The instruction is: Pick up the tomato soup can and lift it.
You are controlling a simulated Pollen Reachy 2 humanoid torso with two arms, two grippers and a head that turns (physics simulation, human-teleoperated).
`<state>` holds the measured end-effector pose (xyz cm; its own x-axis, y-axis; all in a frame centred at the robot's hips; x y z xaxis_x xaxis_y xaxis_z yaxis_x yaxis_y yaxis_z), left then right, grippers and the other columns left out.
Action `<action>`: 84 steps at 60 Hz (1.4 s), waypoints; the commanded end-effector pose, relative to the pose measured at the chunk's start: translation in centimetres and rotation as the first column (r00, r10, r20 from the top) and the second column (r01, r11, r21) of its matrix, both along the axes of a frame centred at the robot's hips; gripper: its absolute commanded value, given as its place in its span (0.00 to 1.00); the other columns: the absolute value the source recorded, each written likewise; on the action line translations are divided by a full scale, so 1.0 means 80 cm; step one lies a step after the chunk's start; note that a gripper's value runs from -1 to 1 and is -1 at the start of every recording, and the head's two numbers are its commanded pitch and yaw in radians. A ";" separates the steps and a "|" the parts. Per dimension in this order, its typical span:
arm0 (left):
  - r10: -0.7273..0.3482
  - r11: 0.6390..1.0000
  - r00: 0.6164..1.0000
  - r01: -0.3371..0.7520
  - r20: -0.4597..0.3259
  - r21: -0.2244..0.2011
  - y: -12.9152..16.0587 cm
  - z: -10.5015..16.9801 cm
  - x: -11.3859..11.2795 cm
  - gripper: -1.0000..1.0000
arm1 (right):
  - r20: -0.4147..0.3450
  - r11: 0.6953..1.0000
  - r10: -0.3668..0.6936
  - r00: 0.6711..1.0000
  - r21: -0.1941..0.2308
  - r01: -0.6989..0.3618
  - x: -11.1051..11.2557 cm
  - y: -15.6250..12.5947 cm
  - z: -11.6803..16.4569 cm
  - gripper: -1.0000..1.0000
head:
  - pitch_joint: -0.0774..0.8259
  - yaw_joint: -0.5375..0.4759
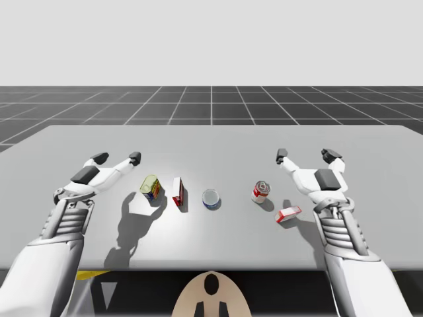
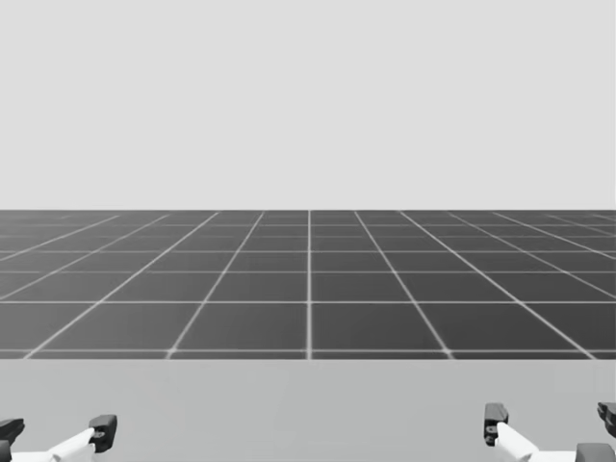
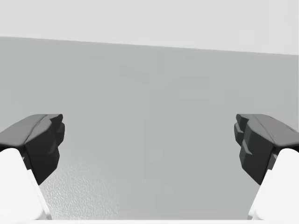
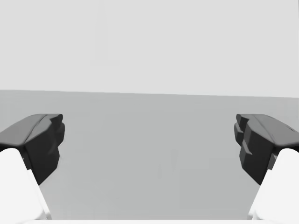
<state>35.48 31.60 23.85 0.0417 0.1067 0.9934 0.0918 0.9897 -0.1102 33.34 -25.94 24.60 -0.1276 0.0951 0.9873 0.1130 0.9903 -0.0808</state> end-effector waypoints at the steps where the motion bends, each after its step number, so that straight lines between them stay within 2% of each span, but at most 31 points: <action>1: 0.000 1.000 1.000 0.000 0.000 0.005 0.000 -0.001 0.000 0.00 | 0.013 0.999 -0.001 1.000 0.043 0.000 -0.001 0.001 0.001 0.00 | 0.11 0.53; 6: 0.004 1.000 1.000 -0.004 0.003 0.011 -0.001 -0.001 0.001 0.00 | 0.008 0.999 0.015 1.000 0.037 -0.016 -0.001 0.003 0.003 0.00 | 0.14 0.53; 9: 0.015 0.999 1.000 -0.016 0.014 0.030 -0.001 -0.001 0.000 0.00 | -0.004 1.000 0.015 1.000 0.008 -0.015 -0.001 0.003 0.003 0.00 | 0.19 0.53; 13: 0.012 1.000 1.000 -0.012 0.011 0.025 -0.002 -0.001 0.000 0.00 | -0.007 1.000 0.015 1.000 0.007 -0.015 -0.001 0.004 0.002 0.00 | 0.24 0.53; 16: 0.004 1.000 1.000 -0.004 0.004 0.008 -0.001 -0.001 0.000 0.00 | -0.004 1.000 0.010 1.000 -0.025 -0.010 -0.001 0.005 0.002 0.00 | 0.30 0.53; 22: 0.004 1.000 1.000 -0.004 0.003 -0.003 -0.001 0.000 0.000 0.00 | -0.010 1.000 0.010 1.000 -0.027 -0.010 0.000 0.006 0.000 0.00 | 0.41 0.52; 32: 0.005 1.000 1.000 -0.005 0.016 0.004 -0.001 0.002 -0.002 0.00 | -0.017 0.999 0.006 1.000 -0.037 -0.007 0.002 0.007 -0.002 0.00 | 0.55 0.49; 51: -0.006 1.000 0.999 0.006 0.031 0.004 -0.003 0.006 -0.005 0.00 | -0.011 0.999 -0.001 1.000 -0.043 0.001 0.004 0.005 -0.002 0.00 | 0.77 0.27; 60: -0.009 1.000 0.999 0.009 0.031 0.004 -0.004 0.006 -0.004 0.00 | -0.016 0.999 0.004 1.000 -0.040 -0.005 0.004 0.005 -0.002 0.00 | 0.81 0.22; 71: 0.001 1.000 0.999 -0.001 0.035 0.007 -0.005 0.006 -0.005 0.00 | -0.102 0.992 0.128 0.987 -0.002 -0.128 -0.006 0.008 0.004 0.00 | 0.80 0.23; 78: 0.000 1.000 0.999 -0.001 0.035 0.014 -0.008 0.005 -0.006 0.00 | -0.153 0.974 0.227 0.962 0.028 -0.225 -0.023 0.017 0.018 0.00 | 0.79 0.24; 79: 0.000 1.000 0.999 -0.001 0.035 0.016 -0.008 0.005 -0.006 0.00 | -0.169 0.965 0.262 0.950 0.044 -0.259 -0.028 0.020 0.021 0.00 | 0.79 0.24; 84: 0.003 1.000 0.999 -0.004 0.038 0.019 -0.008 0.005 -0.006 0.00 | -0.208 0.945 0.327 0.922 0.064 -0.321 -0.036 0.026 0.021 0.00 | 0.79 0.24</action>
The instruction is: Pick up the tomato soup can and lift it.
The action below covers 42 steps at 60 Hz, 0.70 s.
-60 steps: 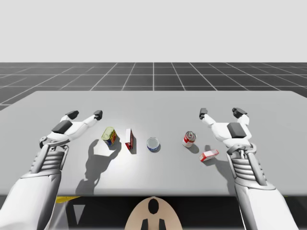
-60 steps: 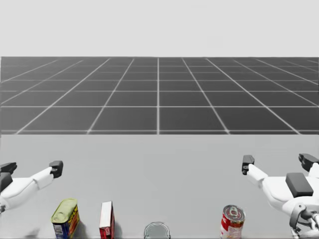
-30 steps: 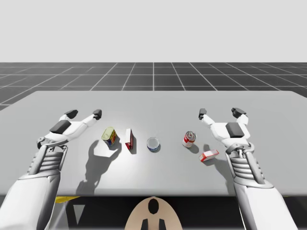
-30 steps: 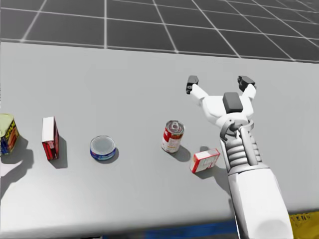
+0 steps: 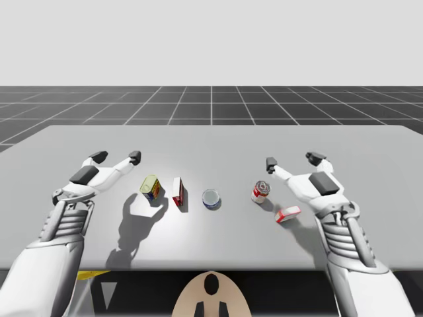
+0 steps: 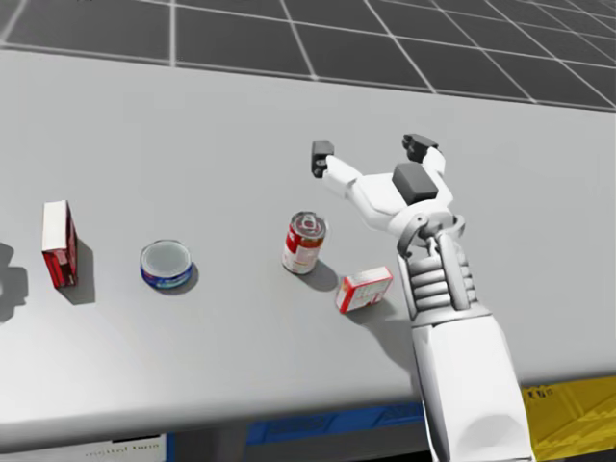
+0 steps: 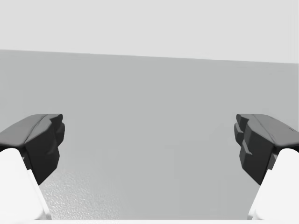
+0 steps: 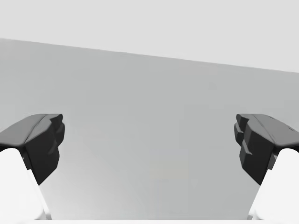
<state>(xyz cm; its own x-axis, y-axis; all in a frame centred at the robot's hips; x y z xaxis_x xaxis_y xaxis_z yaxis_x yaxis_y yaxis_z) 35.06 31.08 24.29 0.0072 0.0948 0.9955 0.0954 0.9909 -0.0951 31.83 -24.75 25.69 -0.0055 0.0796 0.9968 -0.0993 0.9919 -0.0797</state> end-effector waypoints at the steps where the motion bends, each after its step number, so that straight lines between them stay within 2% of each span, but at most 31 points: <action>1: 0.003 1.000 1.000 -0.003 0.002 0.005 -0.001 0.000 0.000 0.00 | -0.087 0.990 0.142 0.986 0.037 -0.140 -0.019 0.012 0.006 0.00 | 0.79 0.24; 7: 0.003 1.000 1.000 -0.003 0.003 0.006 -0.002 0.000 0.000 0.00 | -0.143 0.975 0.219 0.965 0.062 -0.212 -0.026 0.018 -0.006 0.00 | 0.79 0.25; 17: 0.004 1.000 1.000 -0.004 0.003 0.010 -0.002 -0.001 0.000 0.00 | -0.205 0.966 0.257 0.945 0.048 -0.252 -0.033 0.025 -0.035 0.00 | 0.79 0.25; 28: 0.004 1.000 1.000 -0.004 0.003 0.013 -0.003 -0.001 -0.001 0.00 | -0.273 0.966 0.257 0.927 0.050 -0.253 -0.030 0.027 -0.060 0.00 | 0.79 0.25; 42: 0.004 1.000 1.000 -0.004 0.004 0.012 -0.004 -0.001 -0.002 0.00 | -0.353 0.977 0.209 0.912 0.031 -0.212 -0.014 0.030 -0.089 0.00 | 0.79 0.26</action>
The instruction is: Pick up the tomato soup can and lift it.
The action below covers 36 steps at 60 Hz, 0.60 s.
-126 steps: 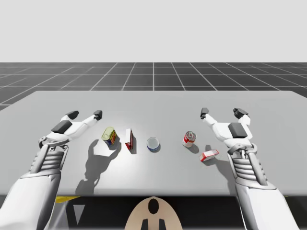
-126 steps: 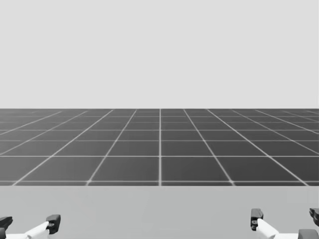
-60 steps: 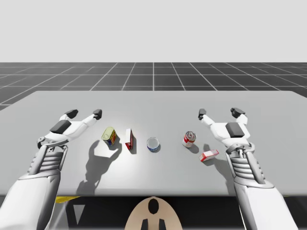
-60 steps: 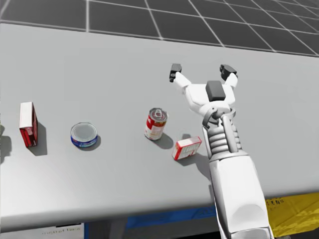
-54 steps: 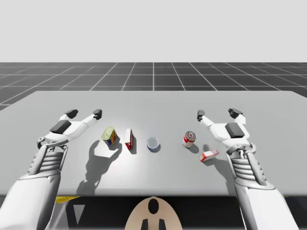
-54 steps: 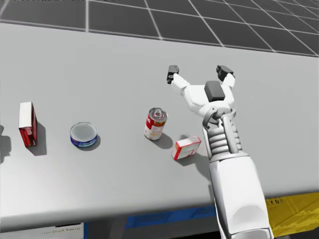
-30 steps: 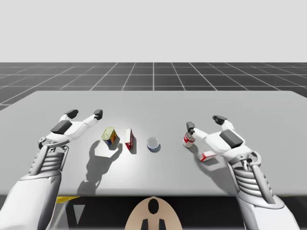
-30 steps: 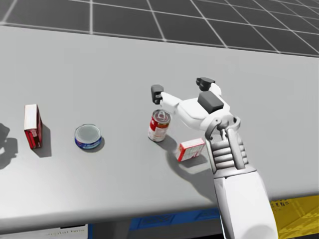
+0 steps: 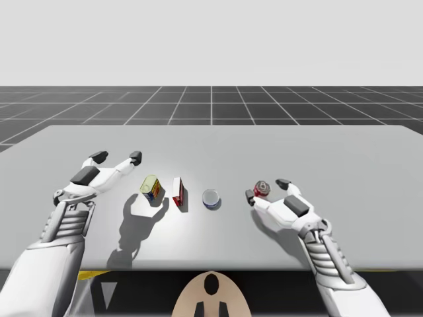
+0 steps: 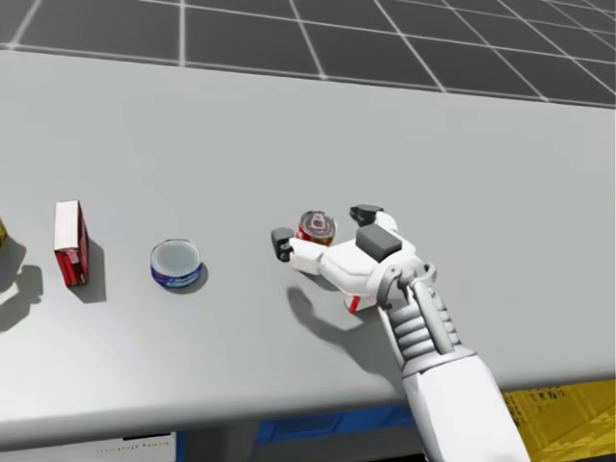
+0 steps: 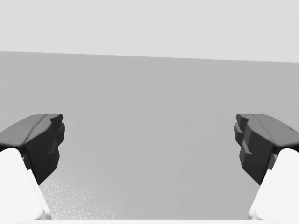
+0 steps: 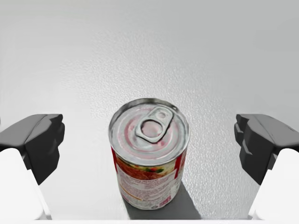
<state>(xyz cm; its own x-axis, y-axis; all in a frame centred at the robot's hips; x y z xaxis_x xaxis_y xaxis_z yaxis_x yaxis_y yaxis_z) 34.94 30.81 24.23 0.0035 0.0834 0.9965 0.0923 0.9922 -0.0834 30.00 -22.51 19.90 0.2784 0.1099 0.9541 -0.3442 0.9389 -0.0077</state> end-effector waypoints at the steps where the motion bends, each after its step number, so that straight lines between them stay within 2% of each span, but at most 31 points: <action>1: 0.000 1.000 1.000 0.000 0.000 0.000 0.000 0.000 -0.001 0.00 | -0.058 1.000 -0.019 0.998 -0.019 0.018 0.010 0.002 -0.018 0.00 | 0.79 0.26; 19: 0.000 1.000 1.000 0.000 -0.001 0.008 -0.002 -0.001 0.000 0.00 | -0.124 1.000 -0.016 0.992 -0.021 0.014 0.035 0.006 -0.025 0.00 | 0.78 0.26; 28: 0.001 1.000 1.000 -0.001 -0.001 0.008 -0.002 -0.001 0.000 0.00 | -0.127 0.999 -0.007 0.992 -0.035 0.002 0.038 0.007 -0.027 0.01 | 0.78 0.27; 29: 0.001 1.000 1.000 -0.001 -0.001 0.008 -0.002 -0.001 0.000 0.00 | -0.129 0.999 -0.010 0.992 -0.035 0.006 0.037 0.007 -0.028 0.16 | 0.78 0.27; 30: 0.001 1.000 1.000 -0.001 -0.001 0.008 -0.002 -0.001 0.000 0.00 | -0.129 0.999 -0.014 0.992 -0.035 0.010 0.036 0.007 -0.028 0.23 | 0.78 0.27; 31: 0.001 1.000 1.000 -0.001 -0.001 0.008 -0.002 -0.001 0.000 0.00 | -0.127 0.999 -0.020 0.992 -0.035 0.015 0.035 0.007 -0.028 0.46 | 0.78 0.27; 32: 0.001 1.000 1.000 -0.001 -0.001 0.008 -0.002 -0.001 0.000 0.00 | -0.134 0.999 -0.019 0.991 -0.032 0.015 0.035 0.007 -0.028 0.74 | 0.78 0.27; 34: 0.000 1.000 1.000 0.000 -0.001 0.008 -0.002 -0.001 0.000 0.00 | -0.153 1.000 -0.016 0.988 -0.025 0.012 0.034 0.007 -0.029 0.91 | 0.78 0.27; 36: 0.000 1.000 1.000 0.000 -0.001 0.008 -0.003 -0.001 0.000 0.00 | -0.148 0.999 -0.020 0.989 -0.028 0.016 0.034 0.006 -0.029 0.96 | 0.78 0.27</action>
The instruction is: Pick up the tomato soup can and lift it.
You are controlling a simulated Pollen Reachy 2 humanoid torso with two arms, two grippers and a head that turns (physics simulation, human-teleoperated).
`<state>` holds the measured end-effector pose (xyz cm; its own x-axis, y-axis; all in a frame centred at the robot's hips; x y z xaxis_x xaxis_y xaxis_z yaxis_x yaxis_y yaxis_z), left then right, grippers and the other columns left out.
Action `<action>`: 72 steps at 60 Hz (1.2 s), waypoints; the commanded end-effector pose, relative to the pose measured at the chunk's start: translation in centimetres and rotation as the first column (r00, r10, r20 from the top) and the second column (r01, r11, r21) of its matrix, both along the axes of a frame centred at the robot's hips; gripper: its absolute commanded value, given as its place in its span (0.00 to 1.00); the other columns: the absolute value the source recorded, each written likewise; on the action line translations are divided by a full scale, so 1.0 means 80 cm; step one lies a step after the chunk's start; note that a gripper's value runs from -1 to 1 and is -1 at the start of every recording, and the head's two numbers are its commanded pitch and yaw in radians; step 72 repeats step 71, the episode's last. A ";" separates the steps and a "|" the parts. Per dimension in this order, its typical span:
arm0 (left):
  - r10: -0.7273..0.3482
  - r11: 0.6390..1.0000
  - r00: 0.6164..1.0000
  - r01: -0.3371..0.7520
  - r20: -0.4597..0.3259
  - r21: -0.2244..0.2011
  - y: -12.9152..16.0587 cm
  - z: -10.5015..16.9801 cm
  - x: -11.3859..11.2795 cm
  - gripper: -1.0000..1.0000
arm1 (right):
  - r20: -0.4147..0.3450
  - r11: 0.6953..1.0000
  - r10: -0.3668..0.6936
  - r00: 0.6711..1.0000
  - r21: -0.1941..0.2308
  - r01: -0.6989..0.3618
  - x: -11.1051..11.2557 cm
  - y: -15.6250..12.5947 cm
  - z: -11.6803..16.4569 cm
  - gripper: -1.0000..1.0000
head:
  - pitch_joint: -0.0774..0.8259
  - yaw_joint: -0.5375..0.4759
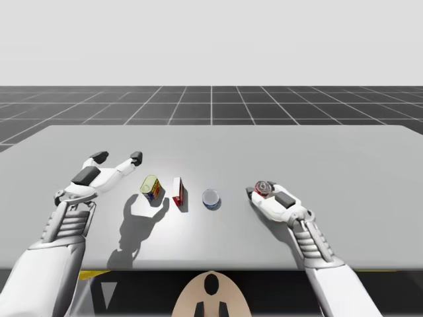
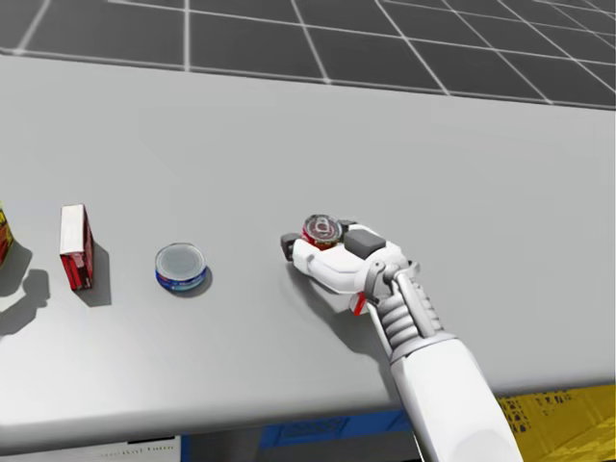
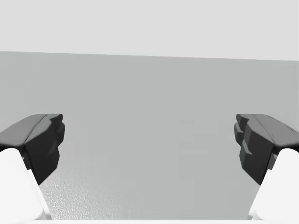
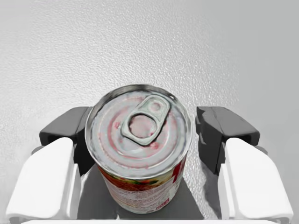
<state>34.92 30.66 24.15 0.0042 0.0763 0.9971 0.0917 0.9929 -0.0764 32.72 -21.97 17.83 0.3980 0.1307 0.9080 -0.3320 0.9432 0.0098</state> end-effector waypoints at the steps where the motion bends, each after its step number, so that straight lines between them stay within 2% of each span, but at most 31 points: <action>1: 0.000 1.000 1.000 0.000 -0.001 0.001 -0.001 0.000 0.000 0.00 | -0.025 1.000 -0.007 1.000 -0.001 0.007 0.000 -0.001 -0.003 0.97 | 0.78 0.27; 11: 0.000 1.000 1.000 0.000 -0.002 0.002 -0.001 -0.001 0.000 0.00 | -0.033 1.000 -0.009 0.999 0.007 0.009 -0.001 -0.002 -0.004 1.00 | 0.74 0.27; 27: 0.005 1.000 1.000 -0.005 -0.006 0.007 -0.002 -0.003 0.000 0.00 | -0.033 1.000 -0.002 0.999 0.023 0.003 -0.003 -0.002 -0.004 0.98 | 0.47 0.26; 37: 0.006 1.000 1.000 -0.006 -0.006 0.007 -0.003 -0.003 0.000 0.00 | 0.005 0.999 -0.003 1.000 0.043 0.003 -0.007 -0.003 0.007 0.99 | 0.41 0.25; 46: 0.010 1.000 1.000 -0.010 -0.001 0.013 -0.002 -0.003 0.000 0.00 | 0.127 0.998 -0.024 0.992 0.065 0.015 -0.016 -0.002 0.054 1.00 | 0.39 0.24; 56: 0.014 1.000 1.000 -0.014 0.000 0.009 -0.002 -0.002 0.000 0.00 | 0.254 0.996 -0.030 0.967 0.092 0.007 -0.019 0.000 0.127 1.00 | 0.39 0.24; 65: 0.014 1.000 1.000 -0.014 -0.001 0.010 -0.002 -0.002 0.000 0.00 | 0.384 0.994 -0.046 0.922 0.105 0.005 -0.031 -0.007 0.197 1.00 | 0.38 0.24; 72: 0.018 1.000 1.000 -0.018 -0.003 0.010 -0.001 -0.002 0.001 0.00 | 0.472 0.993 -0.067 0.879 0.115 0.015 -0.042 -0.013 0.234 1.00 | 0.38 0.24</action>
